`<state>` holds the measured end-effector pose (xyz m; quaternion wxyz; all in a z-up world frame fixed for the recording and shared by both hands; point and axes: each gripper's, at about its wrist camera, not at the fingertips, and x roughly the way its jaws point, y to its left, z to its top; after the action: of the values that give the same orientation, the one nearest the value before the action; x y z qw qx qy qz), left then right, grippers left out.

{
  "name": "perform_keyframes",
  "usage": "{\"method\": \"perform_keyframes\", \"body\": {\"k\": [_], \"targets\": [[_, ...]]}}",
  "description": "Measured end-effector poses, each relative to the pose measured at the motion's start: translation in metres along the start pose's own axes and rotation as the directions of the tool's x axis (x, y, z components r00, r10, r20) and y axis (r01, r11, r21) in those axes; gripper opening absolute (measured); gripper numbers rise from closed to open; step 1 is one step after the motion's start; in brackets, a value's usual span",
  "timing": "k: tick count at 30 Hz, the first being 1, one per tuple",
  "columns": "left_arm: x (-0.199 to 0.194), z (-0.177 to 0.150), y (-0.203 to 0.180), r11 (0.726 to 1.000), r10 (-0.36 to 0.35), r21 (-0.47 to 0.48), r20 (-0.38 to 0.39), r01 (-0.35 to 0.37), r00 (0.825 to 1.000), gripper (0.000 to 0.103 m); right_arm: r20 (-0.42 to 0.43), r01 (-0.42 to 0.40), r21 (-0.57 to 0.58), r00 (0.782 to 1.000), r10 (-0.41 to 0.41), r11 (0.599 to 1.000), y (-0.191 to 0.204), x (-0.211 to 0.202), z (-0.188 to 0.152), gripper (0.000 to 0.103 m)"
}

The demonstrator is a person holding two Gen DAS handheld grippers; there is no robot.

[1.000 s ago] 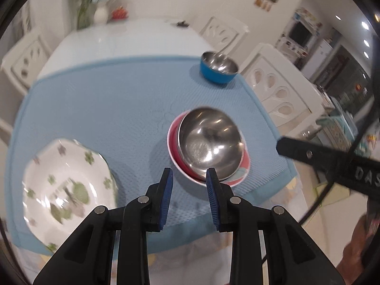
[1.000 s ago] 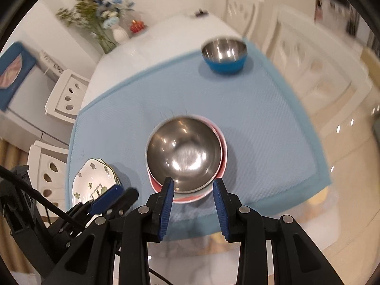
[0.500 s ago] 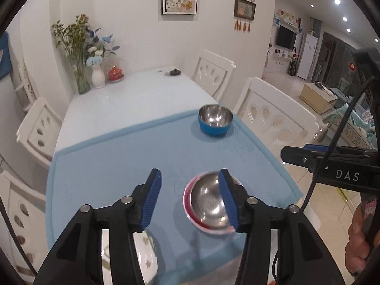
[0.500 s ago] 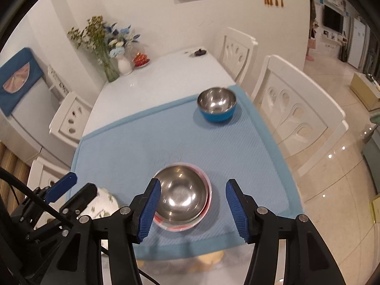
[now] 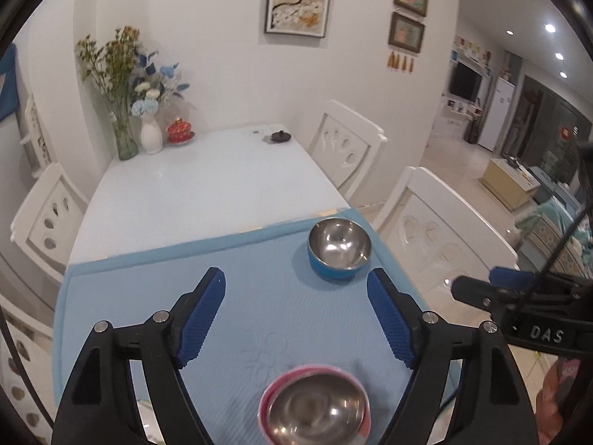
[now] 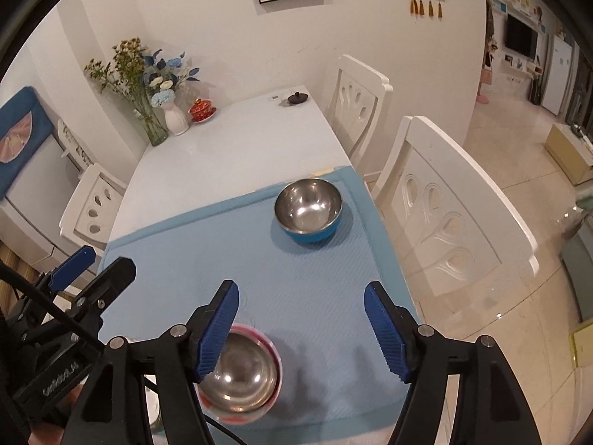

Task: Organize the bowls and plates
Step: 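Move both tools to the blue steel bowl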

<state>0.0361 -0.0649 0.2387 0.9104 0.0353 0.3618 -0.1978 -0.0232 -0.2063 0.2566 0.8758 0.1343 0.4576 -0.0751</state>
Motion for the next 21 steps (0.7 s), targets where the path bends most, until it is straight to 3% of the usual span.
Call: {"method": "perform_keyframes", "body": {"k": [9, 13, 21], "targets": [[0.084, 0.009, 0.007, 0.990, -0.038, -0.136, -0.104, 0.024, 0.994, 0.075, -0.065, -0.023, 0.016, 0.998, 0.024, 1.000, -0.038, 0.071, 0.037, 0.069], [0.119, 0.007, 0.008, 0.981, -0.123, -0.167, -0.150, 0.098, 0.981, 0.074, -0.070, -0.091, 0.012, 0.993, 0.092, 0.996, -0.050, 0.101, 0.051, 0.069], [0.195, 0.009, 0.010, 0.962, -0.194, -0.239, -0.256, 0.132, 0.947, 0.066, -0.130, -0.089, -0.033, 0.988, 0.084, 0.995, -0.064, 0.167, 0.070, 0.069]]}}
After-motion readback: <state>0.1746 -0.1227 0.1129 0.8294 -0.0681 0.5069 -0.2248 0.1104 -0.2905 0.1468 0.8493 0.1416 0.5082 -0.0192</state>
